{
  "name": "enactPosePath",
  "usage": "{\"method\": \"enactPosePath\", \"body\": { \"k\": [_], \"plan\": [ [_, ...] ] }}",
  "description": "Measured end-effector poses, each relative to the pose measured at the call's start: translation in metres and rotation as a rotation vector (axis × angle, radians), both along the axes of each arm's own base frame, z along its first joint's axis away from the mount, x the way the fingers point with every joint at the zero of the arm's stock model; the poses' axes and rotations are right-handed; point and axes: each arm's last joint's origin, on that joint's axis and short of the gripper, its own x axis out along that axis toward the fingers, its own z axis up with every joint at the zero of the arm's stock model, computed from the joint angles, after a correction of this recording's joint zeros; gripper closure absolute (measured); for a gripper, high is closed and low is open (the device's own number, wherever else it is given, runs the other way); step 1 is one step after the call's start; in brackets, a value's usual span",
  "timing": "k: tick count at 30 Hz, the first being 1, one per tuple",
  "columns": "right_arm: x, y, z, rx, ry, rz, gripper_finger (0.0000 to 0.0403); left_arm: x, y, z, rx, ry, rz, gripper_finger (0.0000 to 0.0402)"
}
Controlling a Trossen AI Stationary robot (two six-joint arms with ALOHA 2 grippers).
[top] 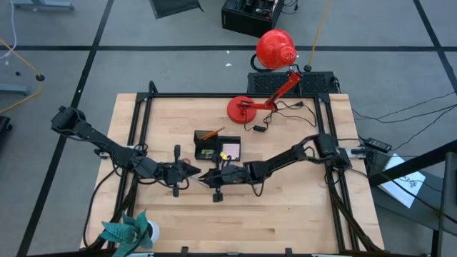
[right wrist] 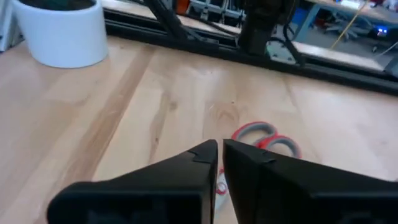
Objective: Pick and place office supplies into organizer
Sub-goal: Put the red scissor into the mesh desk organizer
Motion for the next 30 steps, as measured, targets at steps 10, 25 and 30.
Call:
{"method": "enactPosePath", "body": {
  "k": [10, 25, 30],
  "plan": [
    [0.038, -0.006, -0.041, 0.086, 0.027, -0.080, 0.0301, 0.000, 0.002, -0.004, -0.012, 0.035, 0.020, 0.0378],
    [0.047, -0.014, -0.083, 0.085, 0.197, -0.252, 0.0198, -0.003, 0.001, -0.013, -0.122, 0.120, 0.044, 0.0378],
    [0.040, -0.008, -0.092, 0.059, 0.292, -0.258, 0.0209, -0.006, 0.000, -0.019, -0.111, 0.181, 0.042, 0.0378]
  ]
}}
